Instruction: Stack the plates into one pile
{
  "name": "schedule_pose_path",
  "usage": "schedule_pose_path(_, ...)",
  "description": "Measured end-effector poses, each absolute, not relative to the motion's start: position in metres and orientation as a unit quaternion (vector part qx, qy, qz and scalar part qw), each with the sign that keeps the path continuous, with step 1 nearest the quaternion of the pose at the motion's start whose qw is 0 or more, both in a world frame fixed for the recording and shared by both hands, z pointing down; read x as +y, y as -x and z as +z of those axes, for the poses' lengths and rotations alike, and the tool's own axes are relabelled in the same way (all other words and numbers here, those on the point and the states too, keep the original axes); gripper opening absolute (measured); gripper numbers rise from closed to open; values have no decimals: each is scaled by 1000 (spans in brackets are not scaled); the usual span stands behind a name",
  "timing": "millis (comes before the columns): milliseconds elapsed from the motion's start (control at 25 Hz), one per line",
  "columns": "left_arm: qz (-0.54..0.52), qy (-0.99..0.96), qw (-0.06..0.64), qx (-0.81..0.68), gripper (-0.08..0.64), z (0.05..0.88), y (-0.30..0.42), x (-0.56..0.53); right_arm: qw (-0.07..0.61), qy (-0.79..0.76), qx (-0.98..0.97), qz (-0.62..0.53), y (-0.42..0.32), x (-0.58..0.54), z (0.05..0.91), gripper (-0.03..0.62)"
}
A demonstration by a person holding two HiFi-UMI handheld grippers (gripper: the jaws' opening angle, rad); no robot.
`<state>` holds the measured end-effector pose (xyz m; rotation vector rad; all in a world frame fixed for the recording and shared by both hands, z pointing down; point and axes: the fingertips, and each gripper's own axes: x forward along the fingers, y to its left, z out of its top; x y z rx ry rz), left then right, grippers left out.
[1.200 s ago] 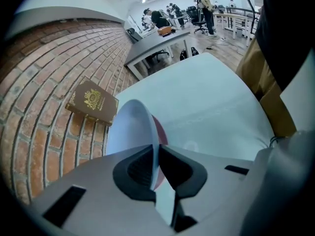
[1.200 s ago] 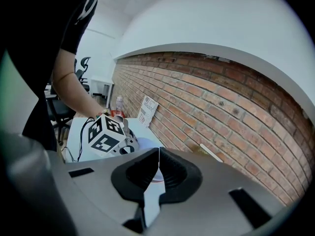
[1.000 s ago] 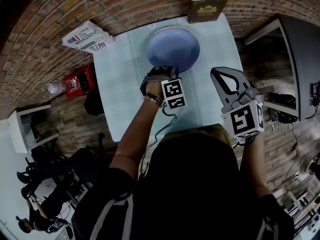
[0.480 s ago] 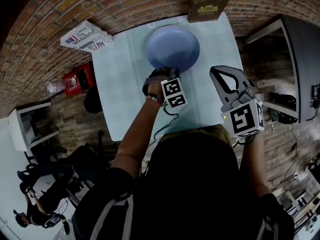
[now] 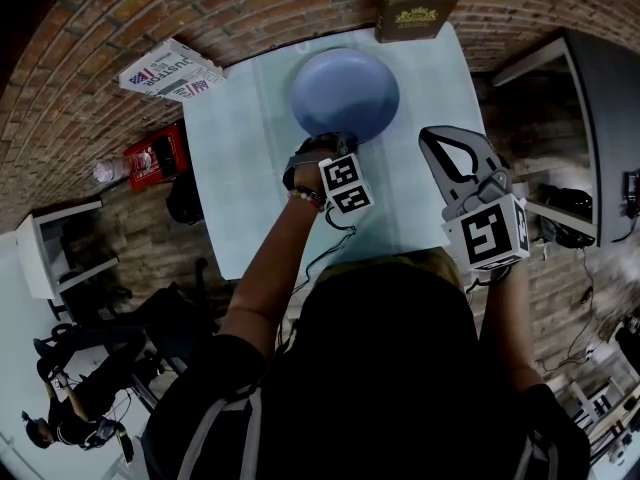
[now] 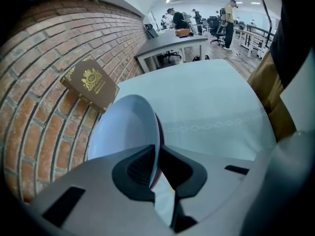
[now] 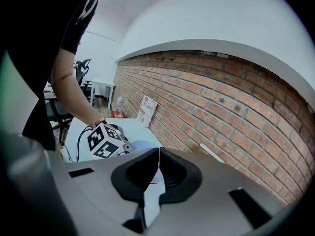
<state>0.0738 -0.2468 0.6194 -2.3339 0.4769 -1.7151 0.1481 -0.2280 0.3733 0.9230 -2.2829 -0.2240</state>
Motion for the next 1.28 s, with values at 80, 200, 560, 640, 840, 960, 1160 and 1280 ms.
schedule_pose_path(80,-584,789,99,164,35,619,-71,-246,328,-350,-873,-86,-147,-227,373,35)
schedule_pose_path(200,-589,785,98,166,35,618,-65,-245,329,-348,-873,-89,-146,-226,373,35)
schedule_pose_path(560,-590,782,108,169,117,609,-66,-240,325,-348,-875,-91,-143,-219,373,35)
schedule_pose_path(640,-591,780,110,171,117,607,-64,-240,314,-351,-878,-86,-142,-218,373,35)
schedule_pose_path(840,-595,778,110,170,117,607,-60,-238,311,-350,-880,-83,-138,-214,375,35)
schedule_pose_path(960,-597,776,106,171,117,609,-56,-236,311,-344,-882,-85,-133,-212,375,35)
schedule_pose_path(1160,-596,778,101,169,117,610,-55,-233,307,-349,-881,-82,-131,-211,374,35)
schedule_pose_path(1280,-593,781,99,168,117,610,-54,-232,315,-343,-881,-85,-128,-210,373,35)
